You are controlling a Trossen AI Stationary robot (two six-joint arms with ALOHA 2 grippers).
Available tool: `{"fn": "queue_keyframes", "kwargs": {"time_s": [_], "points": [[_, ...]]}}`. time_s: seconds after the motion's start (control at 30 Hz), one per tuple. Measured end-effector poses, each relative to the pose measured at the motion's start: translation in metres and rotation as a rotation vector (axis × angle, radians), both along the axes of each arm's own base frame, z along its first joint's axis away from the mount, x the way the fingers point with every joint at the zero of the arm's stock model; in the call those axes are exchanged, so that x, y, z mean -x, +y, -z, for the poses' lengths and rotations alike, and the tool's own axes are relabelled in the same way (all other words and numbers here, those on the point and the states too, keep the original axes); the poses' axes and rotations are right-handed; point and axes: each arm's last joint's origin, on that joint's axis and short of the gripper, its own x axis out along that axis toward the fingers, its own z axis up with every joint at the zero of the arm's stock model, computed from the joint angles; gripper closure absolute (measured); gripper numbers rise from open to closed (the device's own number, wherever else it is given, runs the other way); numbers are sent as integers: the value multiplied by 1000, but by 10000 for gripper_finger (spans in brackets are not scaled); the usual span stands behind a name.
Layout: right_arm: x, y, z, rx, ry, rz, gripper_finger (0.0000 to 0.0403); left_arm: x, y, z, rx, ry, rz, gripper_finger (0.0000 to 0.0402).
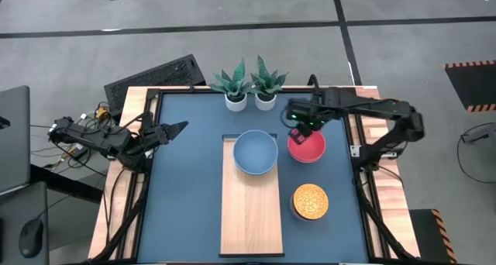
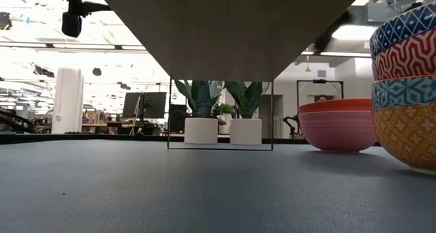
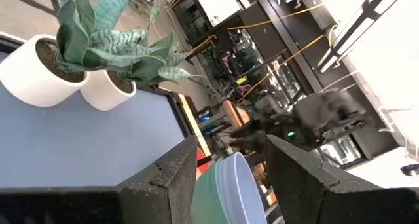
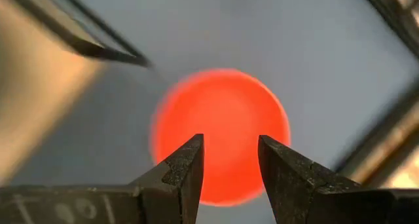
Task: Place and stack bowls onto a shelf
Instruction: Stack the orange bowl on top of the blue bowl on the shelf
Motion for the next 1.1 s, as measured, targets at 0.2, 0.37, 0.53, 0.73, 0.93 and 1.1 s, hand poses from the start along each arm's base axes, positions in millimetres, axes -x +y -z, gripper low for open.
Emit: {"fn": "queue_keyframes", "kwargs": {"time_s": [0.2,0.37,0.53,0.73,0.93,1.1], "points": [[38,-4,54,-70,35,170,233,0,0,0,18,-9,1,236],[55,-6,91,-138,15,225,233,0,0,0,32,-16,2,236],[61,-12,112,-155,11,261,233,0,0,0,37,-19,2,236],[60,-18,117,-158,19,248,233,0,0,0,53,-28,3,236],[60,-22,116,-153,5,239,233,0,0,1,53,-27,3,236],[59,-29,116,-140,-31,257,233,0,0,1,52,-26,3,236]]}}
